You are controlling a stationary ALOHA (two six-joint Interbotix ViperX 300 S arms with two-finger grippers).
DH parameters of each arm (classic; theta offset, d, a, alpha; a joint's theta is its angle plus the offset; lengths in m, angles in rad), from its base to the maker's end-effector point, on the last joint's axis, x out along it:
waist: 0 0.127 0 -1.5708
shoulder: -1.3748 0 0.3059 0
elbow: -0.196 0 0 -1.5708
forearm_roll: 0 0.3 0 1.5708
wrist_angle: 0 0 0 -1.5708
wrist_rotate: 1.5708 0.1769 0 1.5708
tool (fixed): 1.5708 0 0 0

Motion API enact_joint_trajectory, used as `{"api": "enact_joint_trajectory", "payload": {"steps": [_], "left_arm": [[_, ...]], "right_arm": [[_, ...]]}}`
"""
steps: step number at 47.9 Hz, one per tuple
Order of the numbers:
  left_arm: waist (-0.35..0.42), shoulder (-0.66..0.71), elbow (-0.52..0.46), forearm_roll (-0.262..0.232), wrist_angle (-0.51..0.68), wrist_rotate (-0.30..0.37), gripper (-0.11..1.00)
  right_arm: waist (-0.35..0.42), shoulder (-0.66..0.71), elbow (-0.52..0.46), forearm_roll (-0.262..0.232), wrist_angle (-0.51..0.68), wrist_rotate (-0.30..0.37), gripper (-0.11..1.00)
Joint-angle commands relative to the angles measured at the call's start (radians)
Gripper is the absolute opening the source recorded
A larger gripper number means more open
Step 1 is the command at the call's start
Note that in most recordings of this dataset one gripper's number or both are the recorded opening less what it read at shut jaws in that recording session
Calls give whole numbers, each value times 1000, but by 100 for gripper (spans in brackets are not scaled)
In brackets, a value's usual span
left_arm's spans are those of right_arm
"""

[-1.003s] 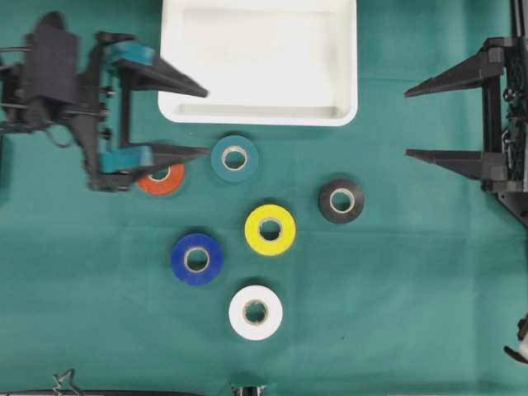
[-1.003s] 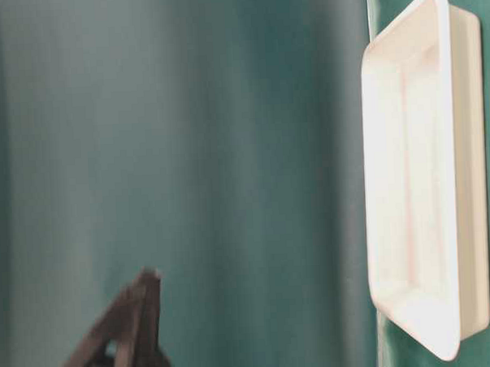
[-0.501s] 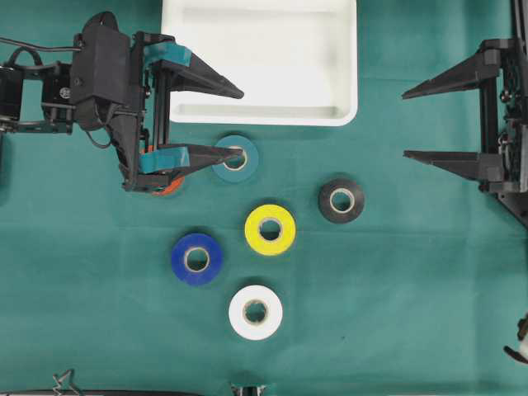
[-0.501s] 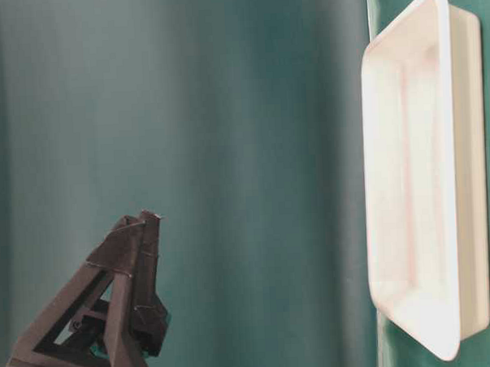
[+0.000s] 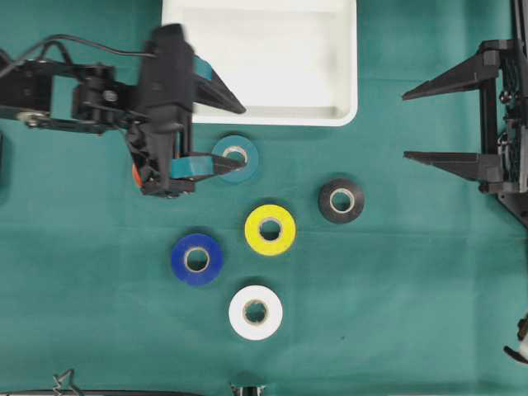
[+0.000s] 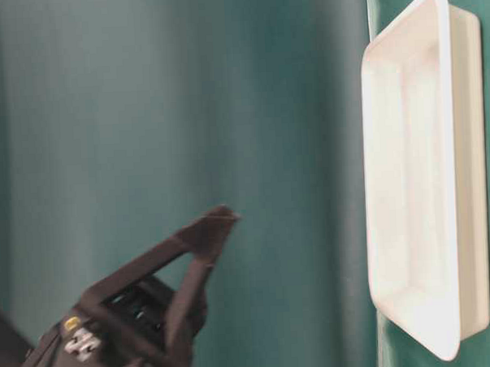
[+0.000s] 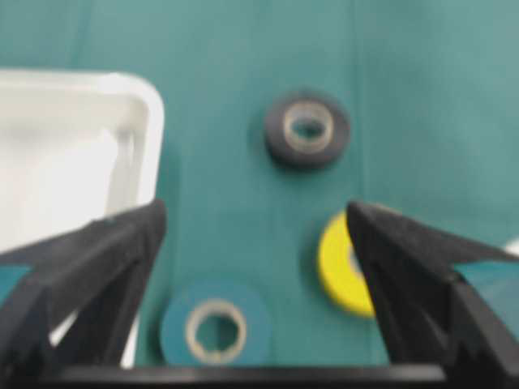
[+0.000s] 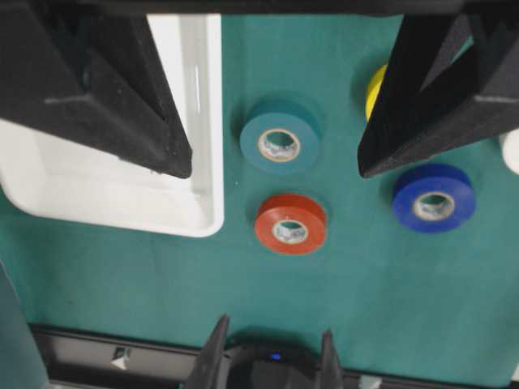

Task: Pick up the tape from a random location and place it into the white case.
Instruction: 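Move the left gripper over the teal tape roll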

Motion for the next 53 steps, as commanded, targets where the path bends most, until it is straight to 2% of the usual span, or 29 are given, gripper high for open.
{"api": "enact_joint_trajectory", "payload": {"steps": [1, 8, 17, 53], "left_arm": [[-2, 23, -84, -2, 126, 0, 99], [-6, 78, -173, -2, 293, 2, 99], [-8, 121, -242, 0, 402, 2, 99], [-8, 126, -244, 2, 410, 0, 99]], "right_arm": [[-2, 6, -26, 0, -3, -2, 91], [-2, 11, -25, 0, -3, -2, 91], [-2, 15, -25, -2, -3, -2, 91], [-2, 20, -25, 0, 9, 0, 91]]}}
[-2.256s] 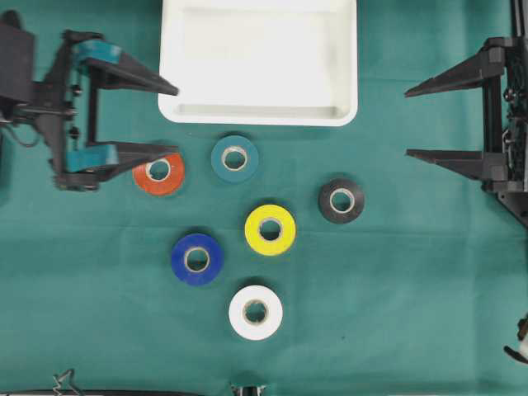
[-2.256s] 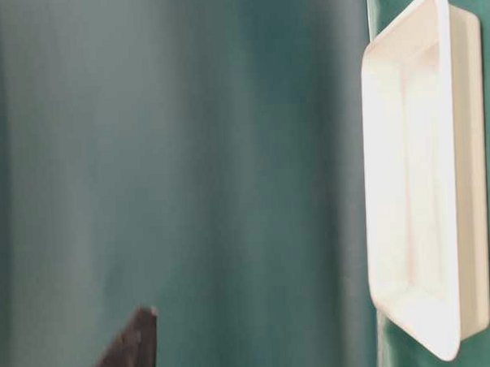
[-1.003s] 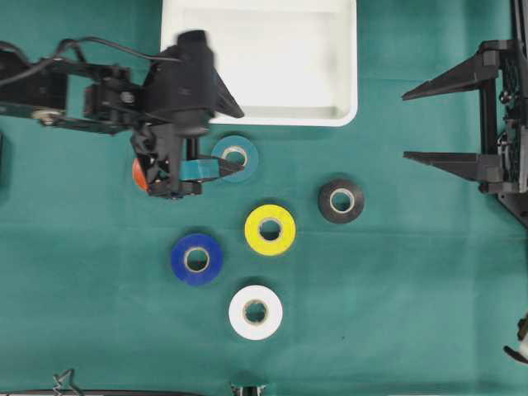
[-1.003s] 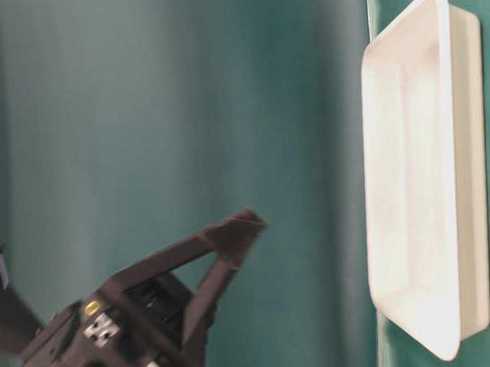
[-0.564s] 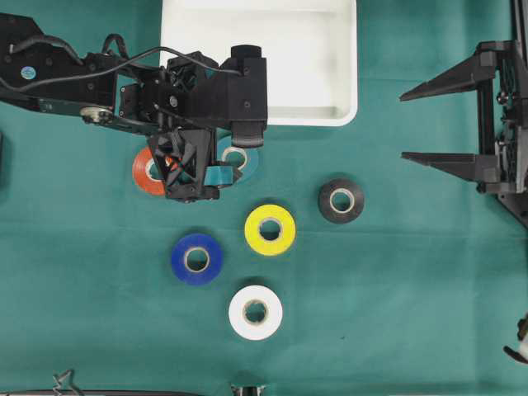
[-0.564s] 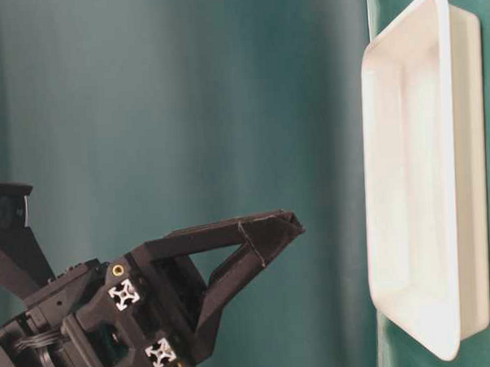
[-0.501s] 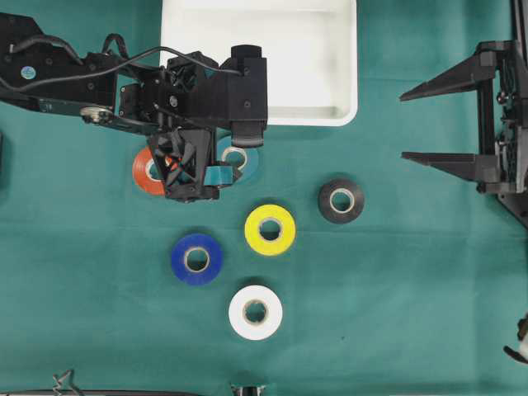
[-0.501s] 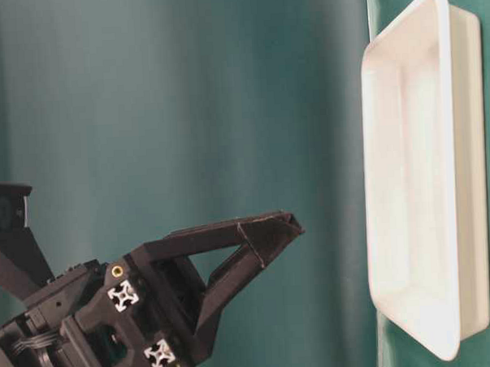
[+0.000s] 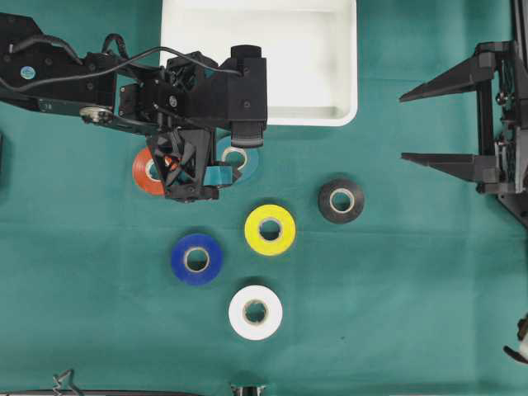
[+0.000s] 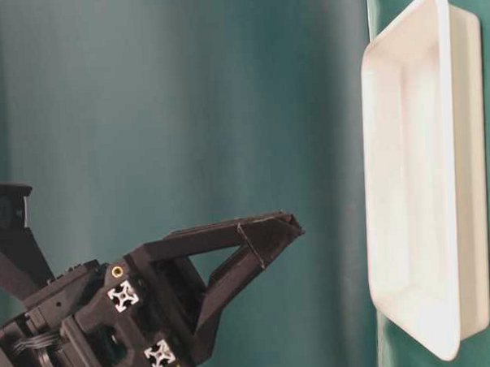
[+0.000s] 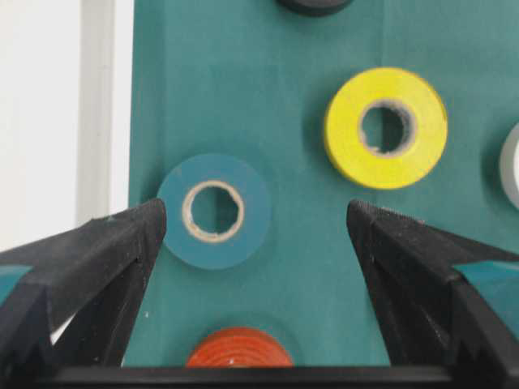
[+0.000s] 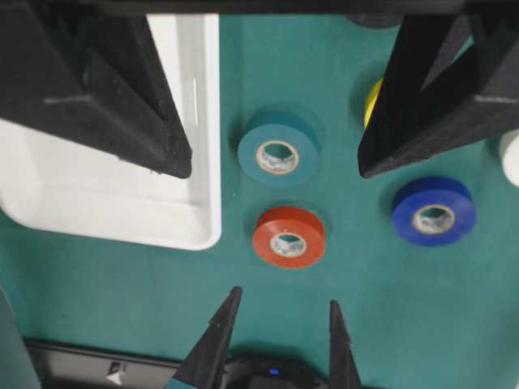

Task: Pick up the tape from a random location and place it into the white case.
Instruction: 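Move the left gripper over the teal tape roll, then lower the left gripper into the teal roll's hole and close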

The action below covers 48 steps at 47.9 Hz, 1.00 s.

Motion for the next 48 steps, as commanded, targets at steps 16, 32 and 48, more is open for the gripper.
{"api": "enact_joint_trajectory", "payload": {"steps": [16, 32, 48], "left_arm": [[-6, 26, 37, 2, -98, -9, 99], [-20, 112, 101, 2, -238, -54, 99], [-20, 178, 141, 2, -296, -57, 99]], "right_arm": [[-3, 6, -25, 0, -3, -2, 91], [-3, 9, -23, -2, -3, -2, 91], [-3, 26, -20, -2, -6, -2, 91]]}}
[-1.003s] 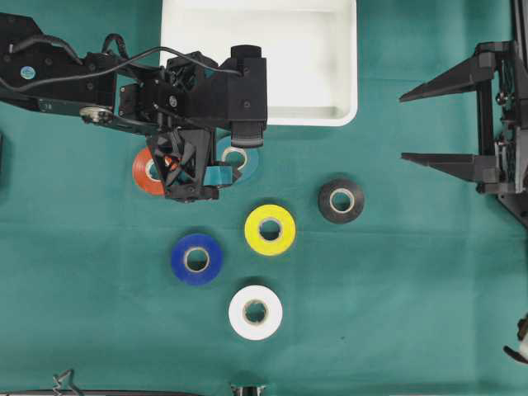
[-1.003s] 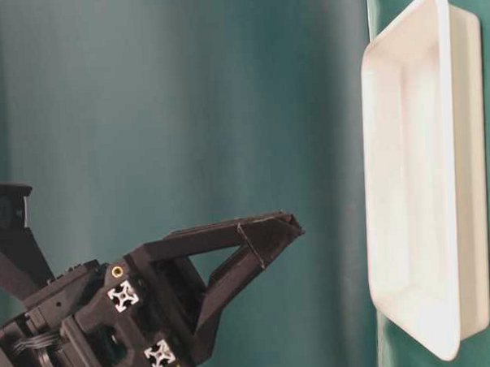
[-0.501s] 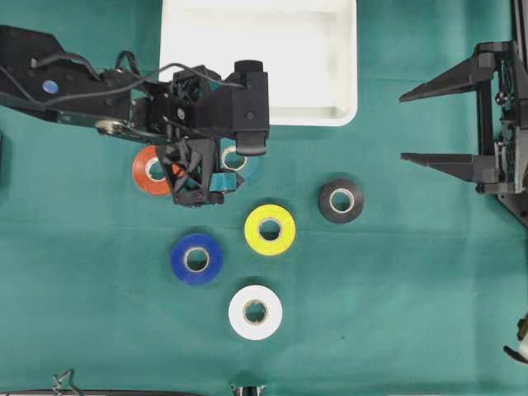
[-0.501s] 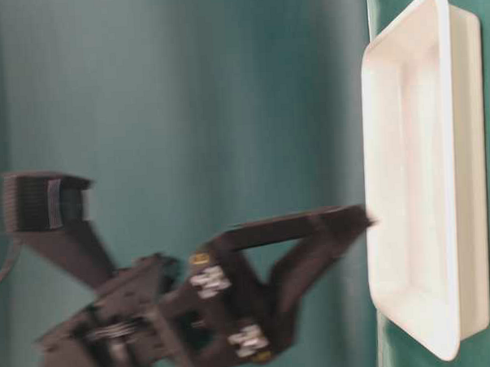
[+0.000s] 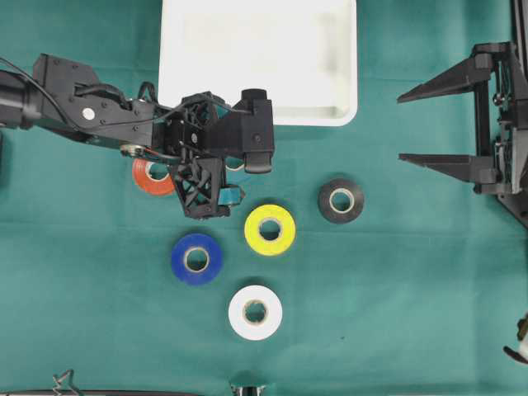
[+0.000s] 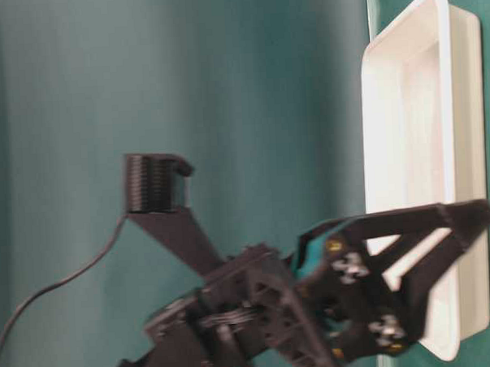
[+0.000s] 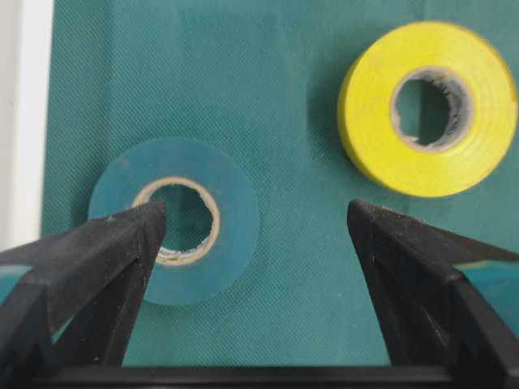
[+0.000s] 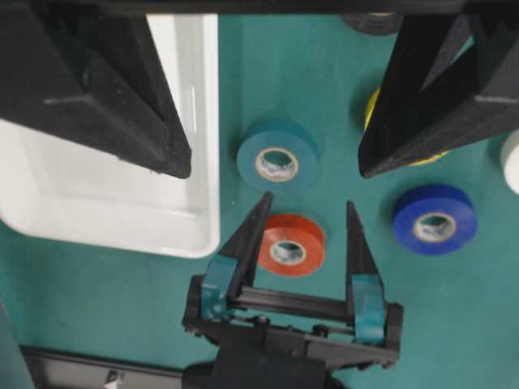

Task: Pick up the tape from a random location and place it into the white case.
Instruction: 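Lower the left gripper into the teal roll's hole and close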

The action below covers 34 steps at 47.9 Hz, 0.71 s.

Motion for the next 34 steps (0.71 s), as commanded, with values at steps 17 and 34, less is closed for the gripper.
{"api": "enact_joint_trajectory", "payload": {"steps": [17, 34], "left_arm": [[15, 120, 18, 2, -81, 2, 99], [20, 132, 18, 2, -92, 5, 95]], "right_arm": [[-2, 25, -17, 0, -8, -2, 91], [-2, 25, -17, -2, -5, -2, 91]]}}
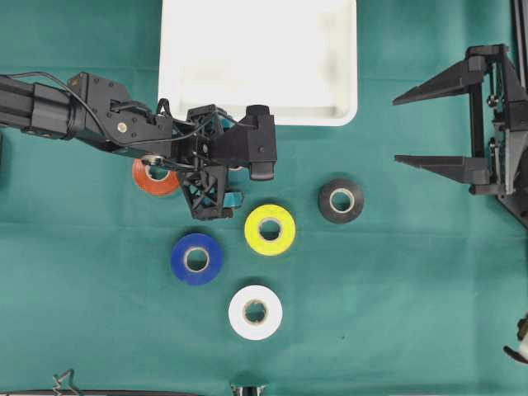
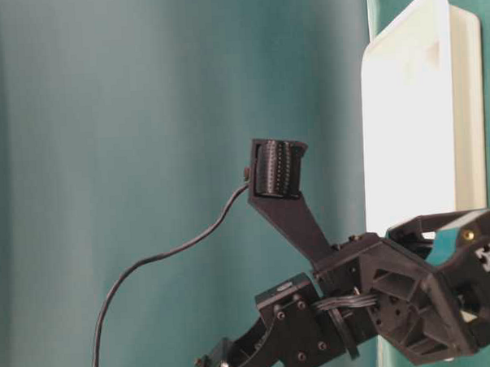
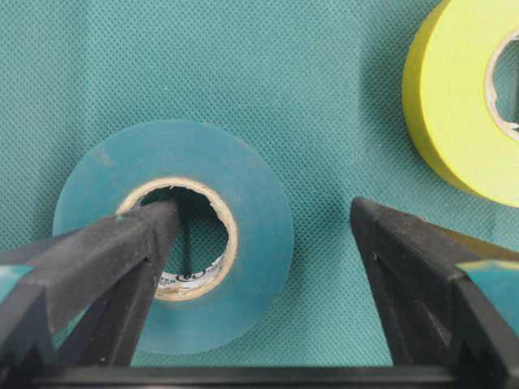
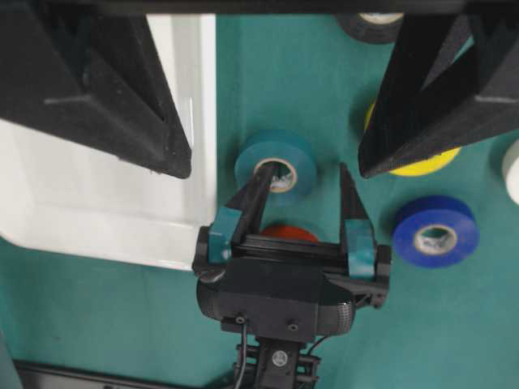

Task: Pick up the tape from a random location and place it into the white case.
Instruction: 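Lower the left gripper into the teal roll's hole and close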

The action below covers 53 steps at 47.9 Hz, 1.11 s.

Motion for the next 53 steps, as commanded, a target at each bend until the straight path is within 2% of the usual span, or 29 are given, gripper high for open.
{"api": "enact_joint_trajectory", "payload": {"steps": [1, 5, 12, 15, 41, 53], "left_arm": [[8, -11, -8, 2, 0, -2, 94], [8, -12, -8, 2, 5, -2, 79], [8, -14, -8, 3, 41, 5, 35], [8, -12, -11, 5, 54, 5, 22], [-3, -31, -20, 5, 63, 2, 22], [-17, -130, -48, 6, 115, 6, 22]], "right_arm": [[-2, 3, -18, 0, -5, -2, 91], [-2, 3, -18, 0, -5, -2, 91], [-2, 5, -18, 0, -5, -2, 91], [-2, 5, -18, -2, -5, -2, 91], [-2, 12, -18, 0, -5, -2, 91], [-2, 12, -18, -2, 2, -2, 91]]}}
